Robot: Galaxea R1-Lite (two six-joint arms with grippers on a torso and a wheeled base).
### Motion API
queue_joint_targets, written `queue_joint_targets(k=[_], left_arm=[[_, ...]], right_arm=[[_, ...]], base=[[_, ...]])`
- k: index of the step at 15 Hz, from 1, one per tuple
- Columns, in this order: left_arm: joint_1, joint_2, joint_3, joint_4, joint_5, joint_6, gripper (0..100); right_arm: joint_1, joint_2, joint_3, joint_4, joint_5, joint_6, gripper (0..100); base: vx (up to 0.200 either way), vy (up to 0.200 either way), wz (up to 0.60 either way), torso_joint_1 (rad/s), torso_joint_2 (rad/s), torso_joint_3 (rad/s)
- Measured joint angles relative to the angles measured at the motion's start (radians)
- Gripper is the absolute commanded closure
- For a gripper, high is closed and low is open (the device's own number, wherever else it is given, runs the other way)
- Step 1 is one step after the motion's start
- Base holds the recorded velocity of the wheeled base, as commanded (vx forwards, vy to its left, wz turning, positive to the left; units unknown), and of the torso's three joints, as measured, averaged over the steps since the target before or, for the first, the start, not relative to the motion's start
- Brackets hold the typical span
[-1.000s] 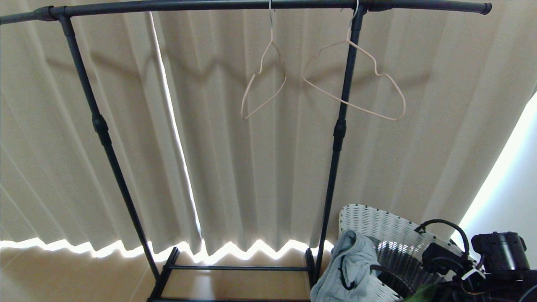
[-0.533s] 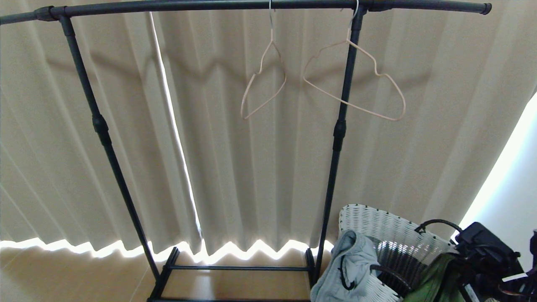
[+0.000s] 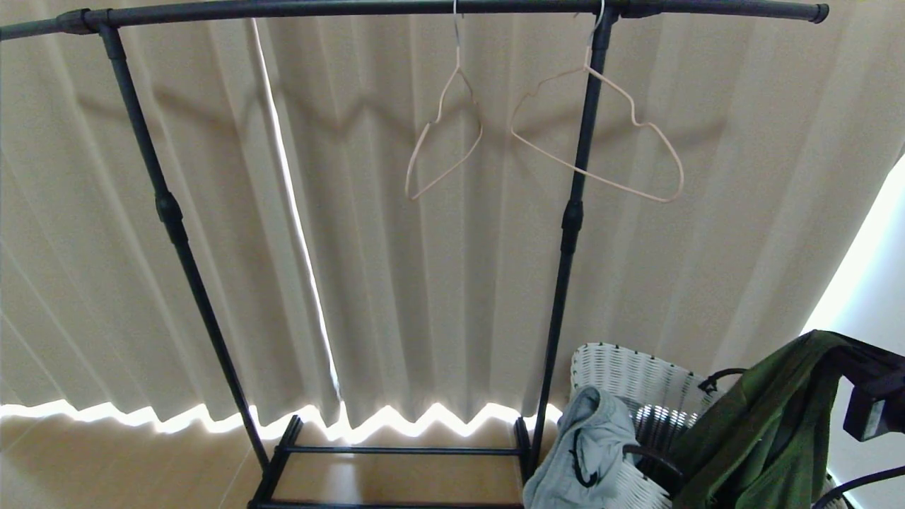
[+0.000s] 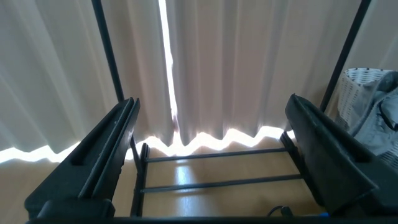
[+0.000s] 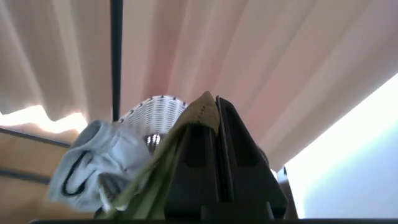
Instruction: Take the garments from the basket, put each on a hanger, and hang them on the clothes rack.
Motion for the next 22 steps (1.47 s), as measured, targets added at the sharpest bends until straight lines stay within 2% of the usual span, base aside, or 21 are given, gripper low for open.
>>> queue_joint_targets(k=[3, 7, 15, 18, 22], left_arm=[[0.0, 0.0, 0.0, 0.0, 0.0, 0.001, 0], [0.0, 0.0, 0.0, 0.0, -0.002, 0.001, 0], [0.0, 0.0, -0.001, -0.001, -0.001, 0.002, 0], [-0.001, 0.0, -0.001, 0.0, -0.001, 0.014, 0], [0.0, 0.0, -0.001, 0.0, -0.007, 0.077, 0]], right_arm=[[0.001, -0.137, -0.011, 0.165, 0.0, 0.005, 100], [0.007, -0.26, -0.021, 0.301, -0.001, 0.005, 100], [0.041, -0.296, -0.024, 0.309, -0.001, 0.001, 100], [0.066, -0.283, -0.032, 0.31, -0.001, 0.001, 100], [0.123, -0.2, -0.106, 0.307, 0.001, 0.002, 100]], base=[[-0.2, 0.0, 0.0, -0.002, 0.0, 0.002], [0.0, 0.0, 0.0, 0.0, 0.0, 0.0], [0.0, 0.2, 0.0, 0.005, 0.0, 0.0], [0.0, 0.0, 0.0, 0.0, 0.0, 0.0], [0.0, 0.0, 0.0, 0.0, 0.0, 0.0]])
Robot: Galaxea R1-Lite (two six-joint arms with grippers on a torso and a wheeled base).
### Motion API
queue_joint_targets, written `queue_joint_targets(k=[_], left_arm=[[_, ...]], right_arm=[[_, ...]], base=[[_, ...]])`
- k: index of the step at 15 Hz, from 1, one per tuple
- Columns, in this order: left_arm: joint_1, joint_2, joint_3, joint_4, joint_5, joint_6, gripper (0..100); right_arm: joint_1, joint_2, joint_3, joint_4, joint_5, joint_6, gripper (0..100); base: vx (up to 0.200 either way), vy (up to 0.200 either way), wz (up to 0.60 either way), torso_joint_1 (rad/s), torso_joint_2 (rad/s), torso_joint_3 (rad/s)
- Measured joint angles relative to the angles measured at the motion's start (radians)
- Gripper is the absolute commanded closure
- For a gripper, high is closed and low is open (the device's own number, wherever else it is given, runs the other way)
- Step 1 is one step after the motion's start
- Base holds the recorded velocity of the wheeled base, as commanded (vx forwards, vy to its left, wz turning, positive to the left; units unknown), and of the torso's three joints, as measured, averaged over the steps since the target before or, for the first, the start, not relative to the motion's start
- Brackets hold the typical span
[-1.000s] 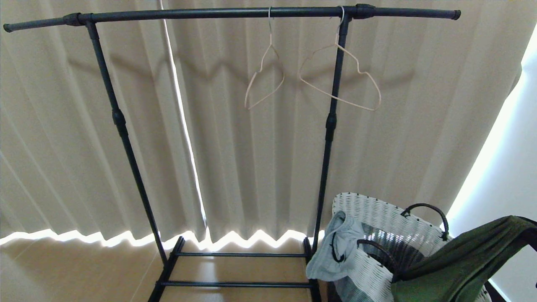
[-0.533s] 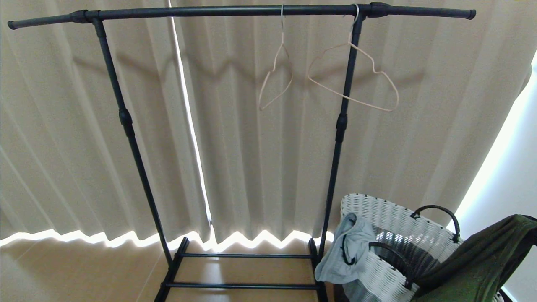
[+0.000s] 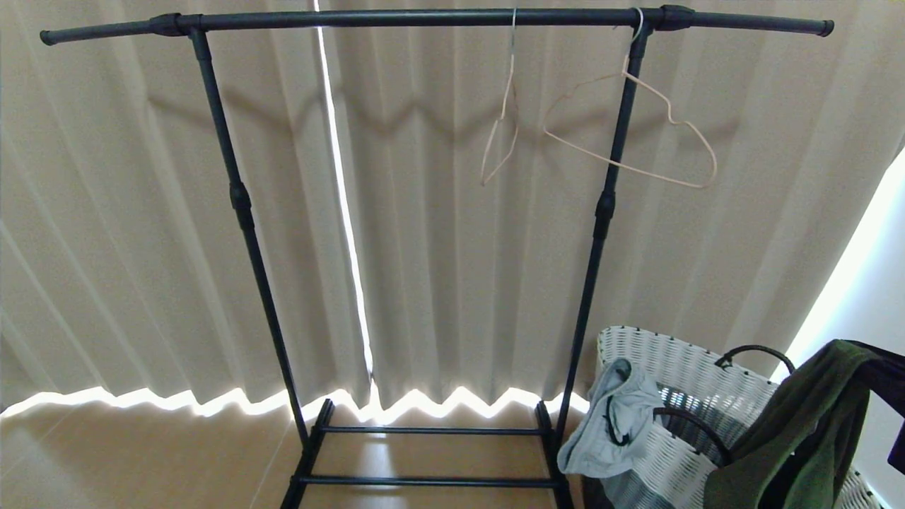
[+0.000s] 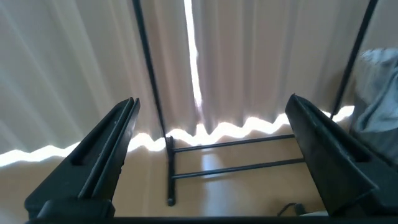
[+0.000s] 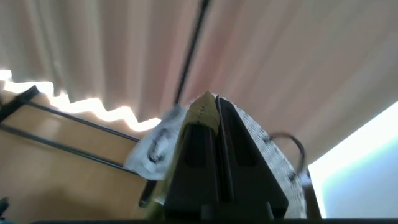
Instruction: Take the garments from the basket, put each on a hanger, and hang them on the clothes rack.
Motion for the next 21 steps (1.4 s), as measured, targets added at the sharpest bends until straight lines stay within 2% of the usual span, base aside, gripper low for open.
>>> queue_joint_targets(k=[2, 5, 8, 11, 14, 17, 18, 21], left_arm=[[0.001, 0.0, 0.0, -0.001, -0.032, 0.032, 0], [0.001, 0.0, -0.001, -0.006, -0.146, 0.101, 0], [-0.001, 0.017, -0.08, -0.005, -0.286, 0.112, 0], [-0.002, 0.157, -0.219, -0.006, -0.379, 0.114, 0], [-0.03, 0.383, -0.359, -0.029, -0.426, 0.113, 0], [-0.147, 0.64, -0.466, -0.152, -0.429, 0.094, 0], [-0.215, 0.733, -0.497, -0.207, -0.407, 0.083, 0], [-0.484, 1.002, -0.559, -0.39, -0.239, 0.016, 0]], right_arm=[[0.047, 0.055, -0.049, 0.0, 0.001, 0.003, 100], [0.14, 0.115, -0.109, -0.001, 0.003, 0.005, 100], [0.239, 0.142, -0.162, 0.001, 0.007, 0.01, 100], [0.313, 0.166, -0.231, -0.001, 0.008, 0.041, 100], [0.381, 0.191, -0.293, 0.001, 0.009, 0.153, 100], [0.412, 0.216, -0.33, -0.004, 0.011, 0.168, 100], [0.414, 0.222, -0.339, -0.003, 0.025, 0.169, 100], [0.416, 0.232, -0.359, -0.001, 0.066, 0.169, 100]], base=[[0.0, 0.0, 0.0, 0.0, 0.0, 0.0], [0.0, 0.0, 0.0, 0.0, 0.0, 0.0], [0.0, 0.0, 0.0, 0.0, 0.0, 0.0], [0.0, 0.0, 0.0, 0.0, 0.0, 0.0], [0.0, 0.0, 0.0, 0.0, 0.0, 0.0], [0.0, 0.0, 0.0, 0.0, 0.0, 0.0], [0.0, 0.0, 0.0, 0.0, 0.0, 0.0], [0.0, 0.0, 0.0, 0.0, 0.0, 0.0]])
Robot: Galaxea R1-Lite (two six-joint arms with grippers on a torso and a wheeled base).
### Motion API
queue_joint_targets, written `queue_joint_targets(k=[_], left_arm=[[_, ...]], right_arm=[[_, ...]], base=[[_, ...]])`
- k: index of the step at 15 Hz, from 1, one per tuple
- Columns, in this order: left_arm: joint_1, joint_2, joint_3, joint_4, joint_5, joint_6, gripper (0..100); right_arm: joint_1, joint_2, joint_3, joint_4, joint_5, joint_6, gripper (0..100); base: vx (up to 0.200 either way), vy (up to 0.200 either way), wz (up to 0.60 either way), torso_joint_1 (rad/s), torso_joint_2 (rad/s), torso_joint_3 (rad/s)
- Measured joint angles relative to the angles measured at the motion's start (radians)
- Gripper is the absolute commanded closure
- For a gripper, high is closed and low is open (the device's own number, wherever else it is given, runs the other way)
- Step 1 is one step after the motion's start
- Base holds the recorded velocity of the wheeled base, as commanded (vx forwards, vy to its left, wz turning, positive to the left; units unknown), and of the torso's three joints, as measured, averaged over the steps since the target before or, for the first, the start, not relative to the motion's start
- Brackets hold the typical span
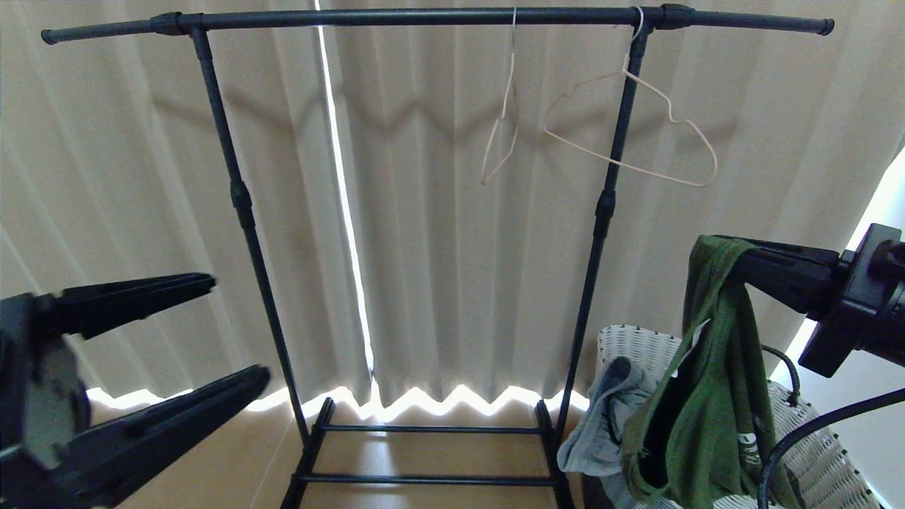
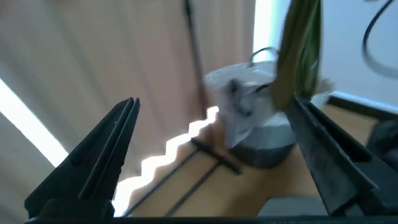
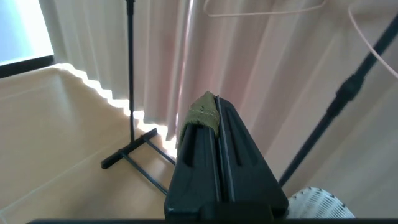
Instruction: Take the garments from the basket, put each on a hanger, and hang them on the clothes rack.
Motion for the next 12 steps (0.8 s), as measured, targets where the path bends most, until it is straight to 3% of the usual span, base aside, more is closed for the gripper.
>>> queue_joint_targets(k=[3, 5, 8, 12], left_arm=[[-0.262, 0.268, -0.043, -0.187, 0.183, -0.094, 0], [-0.402, 0.424, -0.084, -0.244, 0.244, -0.143, 0], [-0.521, 0.615, -0.199, -0.277, 0.31, -0.232, 0], [-0.602, 0.825, -0.333, -0.313, 0.377, -0.303, 0]], right_arm=[[0.001, 0.01, -0.008, -0.01, 0.007, 0.0, 100], [0.001, 0.014, -0.01, -0.011, 0.007, 0.01, 100], [0.001, 0.013, -0.013, -0.012, 0.007, 0.034, 100], [0.001, 0.008, -0.013, -0.012, 0.007, 0.037, 100]], base=[[0.0, 0.0, 0.0, 0.0, 0.0, 0.0], [0.0, 0.0, 0.0, 0.0, 0.0, 0.0], [0.0, 0.0, 0.0, 0.0, 0.0, 0.0], [0.0, 0.0, 0.0, 0.0, 0.0, 0.0]])
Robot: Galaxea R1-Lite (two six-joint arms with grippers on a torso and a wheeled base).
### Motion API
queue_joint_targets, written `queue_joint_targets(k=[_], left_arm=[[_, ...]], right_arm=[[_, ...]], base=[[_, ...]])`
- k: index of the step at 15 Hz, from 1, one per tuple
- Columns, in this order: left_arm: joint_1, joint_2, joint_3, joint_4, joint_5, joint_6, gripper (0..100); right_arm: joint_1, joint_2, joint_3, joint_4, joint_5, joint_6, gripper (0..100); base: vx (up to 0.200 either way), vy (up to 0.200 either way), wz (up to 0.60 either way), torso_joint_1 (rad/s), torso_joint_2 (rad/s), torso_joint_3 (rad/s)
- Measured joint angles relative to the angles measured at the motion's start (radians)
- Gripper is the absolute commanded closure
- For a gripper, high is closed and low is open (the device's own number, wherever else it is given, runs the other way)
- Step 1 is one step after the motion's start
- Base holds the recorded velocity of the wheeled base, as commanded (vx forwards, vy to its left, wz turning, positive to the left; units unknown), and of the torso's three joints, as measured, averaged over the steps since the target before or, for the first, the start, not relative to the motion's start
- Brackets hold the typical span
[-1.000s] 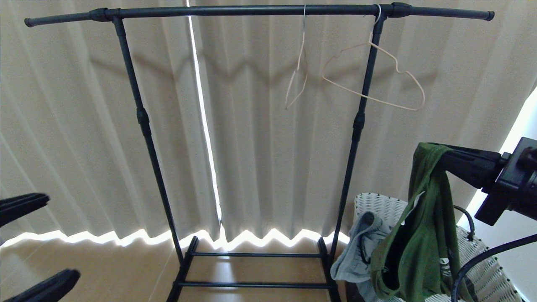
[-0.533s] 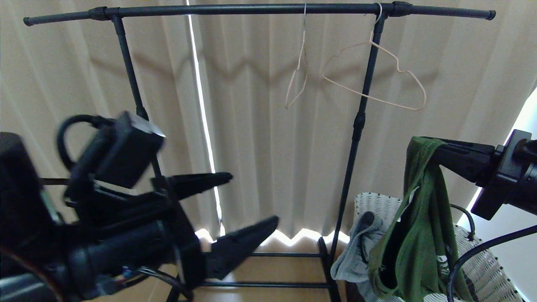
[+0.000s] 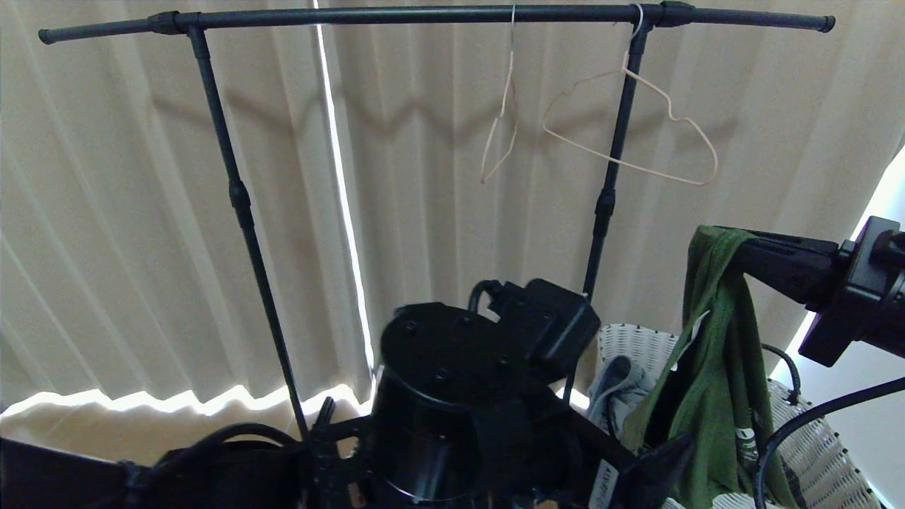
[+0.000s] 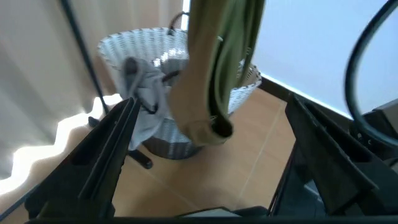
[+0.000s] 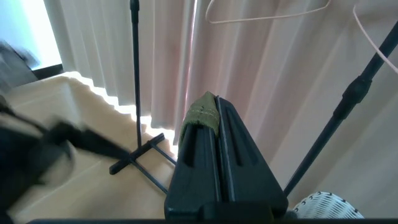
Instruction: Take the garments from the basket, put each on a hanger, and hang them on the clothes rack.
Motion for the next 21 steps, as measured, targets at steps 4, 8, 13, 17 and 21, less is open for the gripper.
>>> queue_joint_targets(k=[4, 8, 13, 17, 21], left_arm=[[-0.004, 0.149, -0.076, -0.051, 0.019, -0.006, 0], [0.016, 0.248, -0.126, -0.068, 0.062, -0.024, 0], [0.043, 0.297, -0.107, -0.067, 0.087, -0.027, 0], [0.047, 0.297, -0.048, -0.093, 0.088, -0.025, 100], [0.045, 0.271, 0.049, -0.179, 0.153, 0.004, 100]], right_arm=[[0.003, -0.012, 0.0, -0.002, 0.0, 0.0, 100], [0.005, -0.023, 0.001, 0.0, 0.0, 0.0, 100], [0.006, -0.03, -0.003, -0.002, 0.0, 0.0, 100], [0.006, -0.03, -0.014, -0.002, 0.0, 0.0, 100], [0.006, -0.022, -0.021, 0.0, 0.0, -0.001, 100]], base=[[0.0, 0.0, 0.0, 0.0, 0.0, 0.0], [0.0, 0.0, 0.0, 0.0, 0.0, 0.0], [0.0, 0.0, 0.0, 0.0, 0.0, 0.0], [0.0, 0.0, 0.0, 0.0, 0.0, 0.0], [0.0, 0.0, 0.0, 0.0, 0.0, 0.0]])
